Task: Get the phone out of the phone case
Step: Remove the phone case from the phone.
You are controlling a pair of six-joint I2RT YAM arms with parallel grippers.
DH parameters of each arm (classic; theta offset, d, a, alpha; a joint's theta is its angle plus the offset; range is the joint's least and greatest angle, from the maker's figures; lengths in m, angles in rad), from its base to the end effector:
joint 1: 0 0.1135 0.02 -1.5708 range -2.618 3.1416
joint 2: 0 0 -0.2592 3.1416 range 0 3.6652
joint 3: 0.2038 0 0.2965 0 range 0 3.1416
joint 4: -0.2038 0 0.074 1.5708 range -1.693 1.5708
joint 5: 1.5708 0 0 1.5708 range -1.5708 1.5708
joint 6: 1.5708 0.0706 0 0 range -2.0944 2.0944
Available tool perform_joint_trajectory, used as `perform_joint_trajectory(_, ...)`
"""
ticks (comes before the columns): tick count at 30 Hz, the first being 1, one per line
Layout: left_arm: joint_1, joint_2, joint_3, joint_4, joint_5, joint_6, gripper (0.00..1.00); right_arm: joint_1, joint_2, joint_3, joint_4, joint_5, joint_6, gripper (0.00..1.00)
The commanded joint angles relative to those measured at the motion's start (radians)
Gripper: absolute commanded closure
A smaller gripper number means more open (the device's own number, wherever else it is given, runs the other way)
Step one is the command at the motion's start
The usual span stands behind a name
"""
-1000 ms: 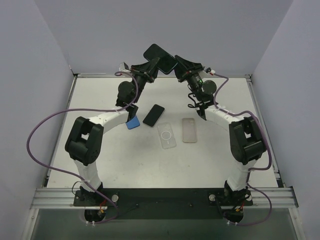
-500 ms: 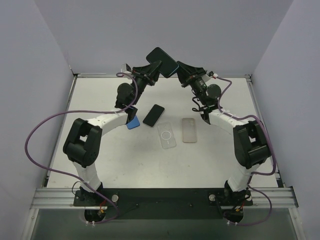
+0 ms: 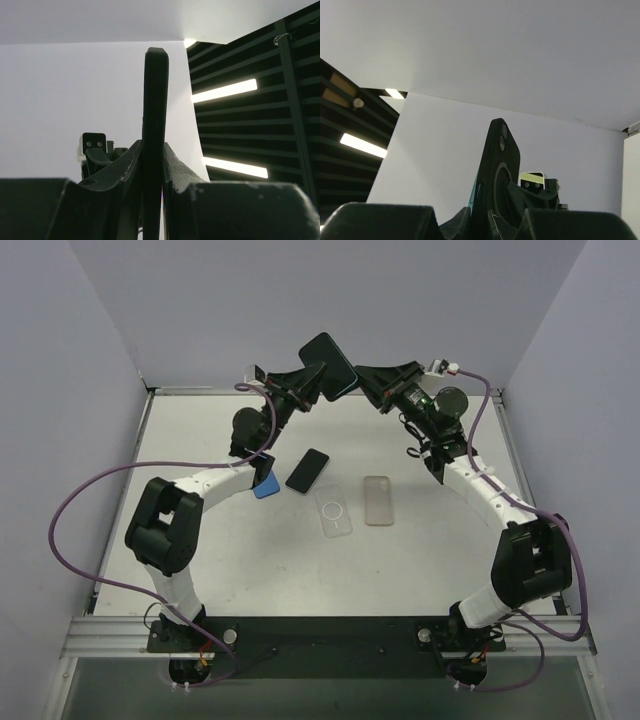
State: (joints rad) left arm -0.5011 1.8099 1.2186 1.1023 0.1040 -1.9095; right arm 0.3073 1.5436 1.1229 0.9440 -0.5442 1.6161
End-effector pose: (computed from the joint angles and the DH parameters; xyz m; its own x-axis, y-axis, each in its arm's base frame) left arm 0.4190 -0.2378 0.3238 -0.6681 -0.7037 0.2419 0.2194 -0.4970 -0.8396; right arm 0.3882 0.1616 0.3760 -0.7071 0.6723 -0.2192 -0.4448 -0.1818 0.8770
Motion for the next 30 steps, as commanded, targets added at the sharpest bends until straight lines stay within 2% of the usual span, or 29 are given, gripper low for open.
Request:
perform_joint_trajectory(1,-0.008,-0.119,0.048,0.476,-0.036,-0.109,1.00,0.019,0.029,0.024,-0.296,-0.163,-0.235,0.87)
perform_joint_trajectory(7,-0.011,-0.119,0.036,0.493,-0.044,-0.123,1.00,0.027,0.055,0.045,-0.384,-0.168,-0.292,0.89)
perform_joint_trajectory(13,-0.010,-0.116,0.051,0.508,-0.052,-0.132,1.00,0.027,0.062,-0.041,-0.338,-0.140,-0.266,0.83)
perform_joint_trajectory(17,-0.010,-0.121,0.058,0.515,-0.058,-0.134,1.00,0.026,0.085,-0.075,-0.271,-0.141,-0.228,0.82)
perform_joint_trajectory(27,-0.001,-0.126,0.065,0.518,-0.066,-0.137,1.00,0.030,0.122,-0.112,-0.277,-0.134,-0.248,0.82)
perform_joint_trajectory(29,-0.001,-0.124,0.075,0.518,-0.061,-0.137,1.00,0.030,0.124,-0.114,-0.278,-0.138,-0.257,0.81)
perform_joint_trajectory(30,-0.001,-0.124,0.076,0.518,-0.061,-0.138,1.00,0.030,0.131,-0.104,-0.281,-0.145,-0.263,0.77)
